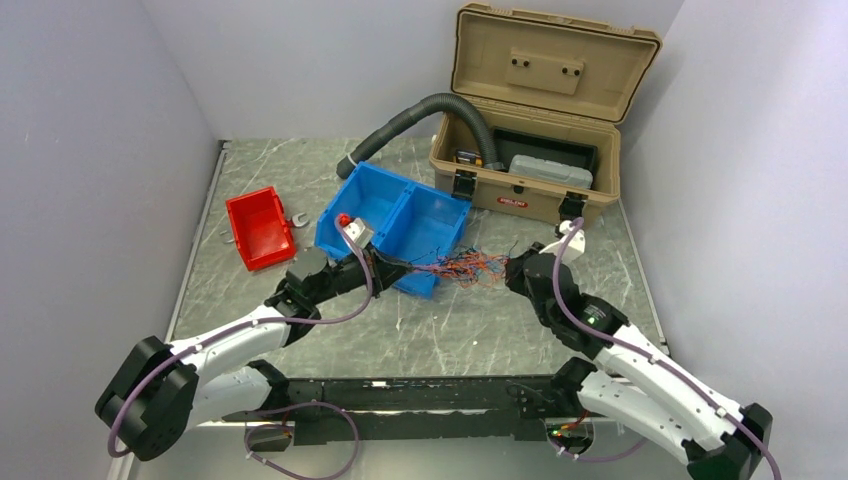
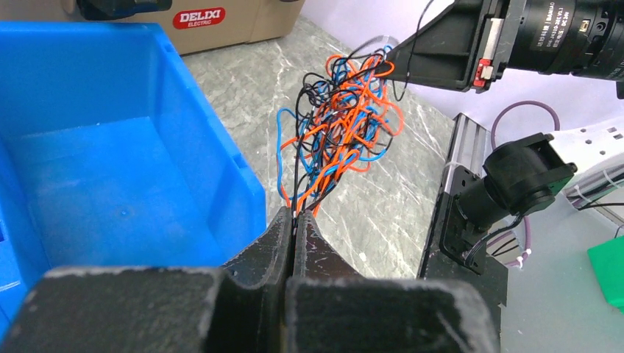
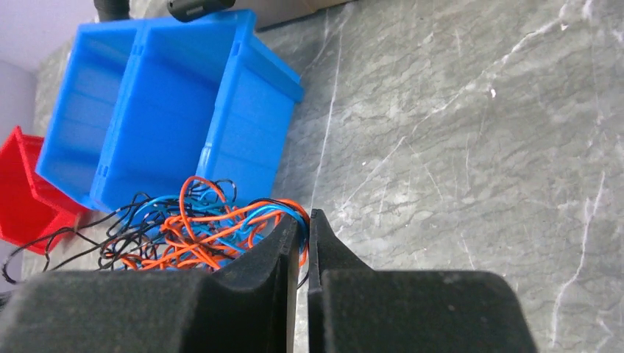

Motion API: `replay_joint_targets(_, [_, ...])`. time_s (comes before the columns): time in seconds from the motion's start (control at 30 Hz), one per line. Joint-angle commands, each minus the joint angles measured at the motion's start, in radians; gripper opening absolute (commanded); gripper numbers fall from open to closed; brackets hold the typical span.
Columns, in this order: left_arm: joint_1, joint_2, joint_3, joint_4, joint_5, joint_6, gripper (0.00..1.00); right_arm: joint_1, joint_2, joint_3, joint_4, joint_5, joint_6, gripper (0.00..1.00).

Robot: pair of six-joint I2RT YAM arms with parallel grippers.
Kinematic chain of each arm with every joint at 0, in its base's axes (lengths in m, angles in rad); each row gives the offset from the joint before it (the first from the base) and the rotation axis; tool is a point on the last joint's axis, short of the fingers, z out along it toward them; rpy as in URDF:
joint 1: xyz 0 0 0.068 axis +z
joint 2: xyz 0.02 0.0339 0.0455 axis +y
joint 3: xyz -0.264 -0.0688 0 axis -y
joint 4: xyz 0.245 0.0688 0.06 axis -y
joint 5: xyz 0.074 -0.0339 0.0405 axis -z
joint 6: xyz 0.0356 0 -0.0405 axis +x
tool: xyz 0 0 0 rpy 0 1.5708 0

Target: Untangle the cables

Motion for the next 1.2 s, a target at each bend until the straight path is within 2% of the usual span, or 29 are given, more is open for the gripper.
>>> replay_joint_targets(0.0, [0.021,-0.006,0.000,0.007,-0.016,0.025,0.00,-0.037,-0.080,-0.039,-0.079,0.253,-0.029,0.12])
replay_joint_targets(0.07, [0.021,0.001,0.002,0.010,-0.007,0.024,0.00,-0.037,-0.089,-0.048,-0.014,0.168,-0.116,0.16])
replay_joint_targets(0.1, [0.021,0.003,0.006,0.012,-0.001,0.023,0.00,-0.038,-0.089,-0.049,0.016,0.116,-0.170,0.22])
replay_joint_targets(0.13, [0.021,0.006,0.006,0.013,0.004,0.023,0.00,-0.037,-0.083,-0.049,0.043,0.058,-0.202,0.28])
replay_joint_targets(0.23, [0.021,0.011,0.006,0.022,0.008,0.019,0.00,-0.037,-0.066,-0.045,0.103,-0.055,-0.268,0.59])
replay_joint_targets(0.33, [0.021,0.019,0.009,0.025,0.015,0.017,0.00,-0.037,-0.053,-0.044,0.150,-0.123,-0.303,0.72])
replay_joint_targets(0.47, [0.021,0.028,0.016,0.030,0.037,0.016,0.00,-0.037,-0.039,-0.050,0.223,-0.239,-0.376,0.76])
replay_joint_targets(0.7, [0.019,0.054,0.034,0.050,0.124,0.020,0.00,-0.038,0.054,-0.028,0.319,-0.556,-0.546,0.82])
replay_joint_targets(0.87, [0.018,0.064,0.032,0.105,0.199,0.006,0.00,-0.035,0.142,0.006,0.340,-0.801,-0.620,0.80])
replay_joint_targets(0.97, [0.018,0.057,0.028,0.110,0.209,0.007,0.00,-0.033,0.160,-0.004,0.363,-0.858,-0.625,0.79])
replay_joint_targets(1.07, [0.018,0.049,0.022,0.117,0.206,0.005,0.00,-0.032,0.169,-0.030,0.398,-0.872,-0.613,0.89])
replay_joint_targets(1.17, [0.017,0.043,0.021,0.114,0.203,0.009,0.00,-0.028,0.193,-0.050,0.433,-0.887,-0.592,0.91])
